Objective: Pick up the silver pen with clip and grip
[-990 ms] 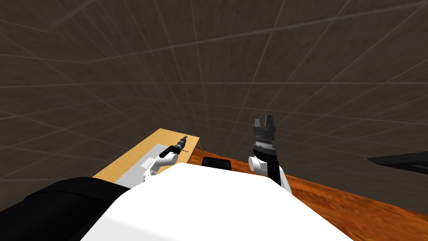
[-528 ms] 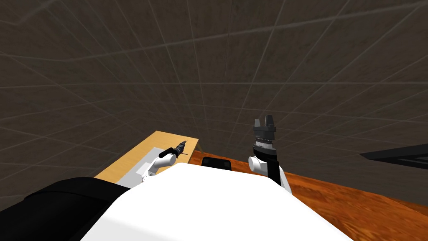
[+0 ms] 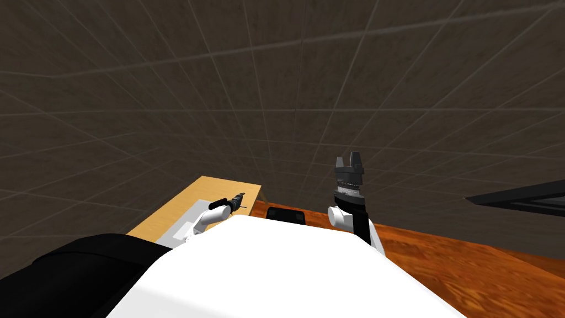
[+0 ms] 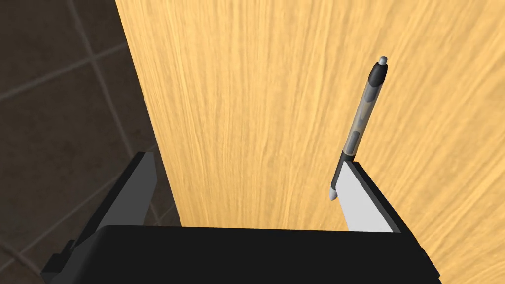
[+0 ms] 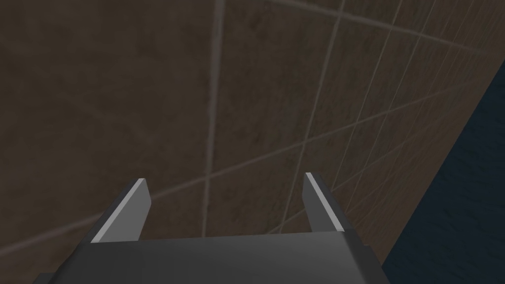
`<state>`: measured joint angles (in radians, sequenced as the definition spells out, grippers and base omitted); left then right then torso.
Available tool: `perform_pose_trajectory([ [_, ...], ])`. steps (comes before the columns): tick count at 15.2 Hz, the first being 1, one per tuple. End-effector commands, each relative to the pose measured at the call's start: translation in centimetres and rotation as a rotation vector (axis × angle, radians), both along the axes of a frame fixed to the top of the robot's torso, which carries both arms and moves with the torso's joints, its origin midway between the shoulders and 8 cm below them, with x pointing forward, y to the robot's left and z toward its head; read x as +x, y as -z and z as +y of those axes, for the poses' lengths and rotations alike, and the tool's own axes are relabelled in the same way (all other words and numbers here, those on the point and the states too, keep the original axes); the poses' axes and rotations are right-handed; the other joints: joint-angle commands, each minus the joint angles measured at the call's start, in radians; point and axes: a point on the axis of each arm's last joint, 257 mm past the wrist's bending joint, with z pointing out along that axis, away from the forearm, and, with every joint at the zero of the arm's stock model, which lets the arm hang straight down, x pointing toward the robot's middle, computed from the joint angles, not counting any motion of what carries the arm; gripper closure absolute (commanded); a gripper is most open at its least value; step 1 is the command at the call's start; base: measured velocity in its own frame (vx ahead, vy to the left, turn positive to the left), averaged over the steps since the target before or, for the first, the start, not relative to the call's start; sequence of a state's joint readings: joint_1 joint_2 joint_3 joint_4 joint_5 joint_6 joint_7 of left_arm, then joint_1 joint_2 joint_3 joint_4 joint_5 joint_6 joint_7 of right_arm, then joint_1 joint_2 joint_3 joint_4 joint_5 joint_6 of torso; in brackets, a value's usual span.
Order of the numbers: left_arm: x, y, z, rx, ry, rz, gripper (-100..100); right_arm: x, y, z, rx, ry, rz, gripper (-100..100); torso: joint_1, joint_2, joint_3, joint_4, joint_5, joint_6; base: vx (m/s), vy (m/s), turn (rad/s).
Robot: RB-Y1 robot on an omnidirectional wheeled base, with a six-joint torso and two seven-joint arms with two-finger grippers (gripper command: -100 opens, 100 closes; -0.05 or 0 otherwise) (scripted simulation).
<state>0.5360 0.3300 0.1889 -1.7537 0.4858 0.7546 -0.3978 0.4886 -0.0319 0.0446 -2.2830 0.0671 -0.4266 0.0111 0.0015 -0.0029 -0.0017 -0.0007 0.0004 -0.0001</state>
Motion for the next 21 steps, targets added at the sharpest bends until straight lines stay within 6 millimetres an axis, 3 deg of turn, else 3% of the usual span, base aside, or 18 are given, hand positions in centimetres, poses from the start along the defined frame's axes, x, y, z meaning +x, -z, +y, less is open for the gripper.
perform_pose_trajectory([
  [1, -1.9, 1.3, 0.2, -0.028, -0.012, 0.066, -100, 0.0, 0.0, 0.0, 0.000, 0.000, 0.000, 0, 0.000, 0.000, 0.000, 0.000, 0.000, 0.000, 0.031, 0.027, -0.074],
  [8, -5.4, 3.4, 0.0, -0.085, -0.034, 0.180, -100, 0.0, 0.0, 0.0, 0.000, 0.000, 0.000, 0, 0.000, 0.000, 0.000, 0.000, 0.000, 0.000, 0.023, 0.027, -0.065],
  [13, -9.0, 5.1, -0.6, -0.148, -0.055, 0.290, -100, 0.0, 0.0, 0.0, 0.000, 0.000, 0.000, 0, 0.000, 0.000, 0.000, 0.000, 0.000, 0.000, 0.027, 0.028, -0.071],
  [15, -8.7, 5.0, -0.5, -0.143, -0.054, 0.282, -100, 0.0, 0.0, 0.0, 0.000, 0.000, 0.000, 0, 0.000, 0.000, 0.000, 0.000, 0.000, 0.000, 0.015, 0.019, -0.026],
  [21, -8.2, 7.4, -1.5, -0.147, -0.069, 0.282, -100, 0.0, 0.0, 0.0, 0.000, 0.000, 0.000, 0, 0.000, 0.003, 0.002, 0.001, 0.000, 0.000, -0.012, 0.026, -0.037],
])
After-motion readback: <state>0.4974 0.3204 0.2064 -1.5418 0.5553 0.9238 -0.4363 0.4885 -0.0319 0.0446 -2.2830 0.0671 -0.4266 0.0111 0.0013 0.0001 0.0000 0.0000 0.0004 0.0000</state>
